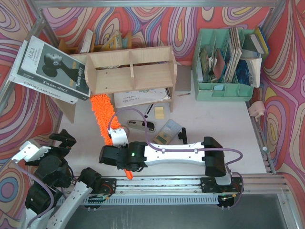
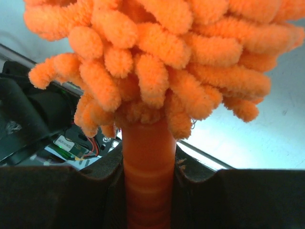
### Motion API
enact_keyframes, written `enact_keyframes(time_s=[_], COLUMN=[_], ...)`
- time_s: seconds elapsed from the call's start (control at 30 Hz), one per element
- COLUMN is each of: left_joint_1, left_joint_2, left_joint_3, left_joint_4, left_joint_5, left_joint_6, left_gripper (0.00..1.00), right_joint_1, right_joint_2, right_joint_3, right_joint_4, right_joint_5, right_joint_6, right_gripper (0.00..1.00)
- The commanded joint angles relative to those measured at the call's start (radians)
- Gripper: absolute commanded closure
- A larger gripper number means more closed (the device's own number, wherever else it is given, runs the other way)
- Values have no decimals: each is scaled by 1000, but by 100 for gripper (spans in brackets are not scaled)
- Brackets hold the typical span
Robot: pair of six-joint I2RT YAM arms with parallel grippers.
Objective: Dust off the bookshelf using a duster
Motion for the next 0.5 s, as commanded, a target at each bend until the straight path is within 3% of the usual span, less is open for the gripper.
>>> enact_keyframes(time_s=[0.0, 0.47], left_joint_1=[8, 8], left_joint_2=[-29, -50], left_joint_3=[15, 18], left_joint_4=[-15, -26], left_joint_5=[-5, 1], left_joint_6=[-10, -24], left_gripper=[2, 2], right_joint_1=[3, -80], right_joint_2=[27, -14], right_joint_3=[61, -144], right_joint_4=[-140, -41], right_joint_5=[81, -147], right_joint_6=[170, 219], right_gripper=[100, 100])
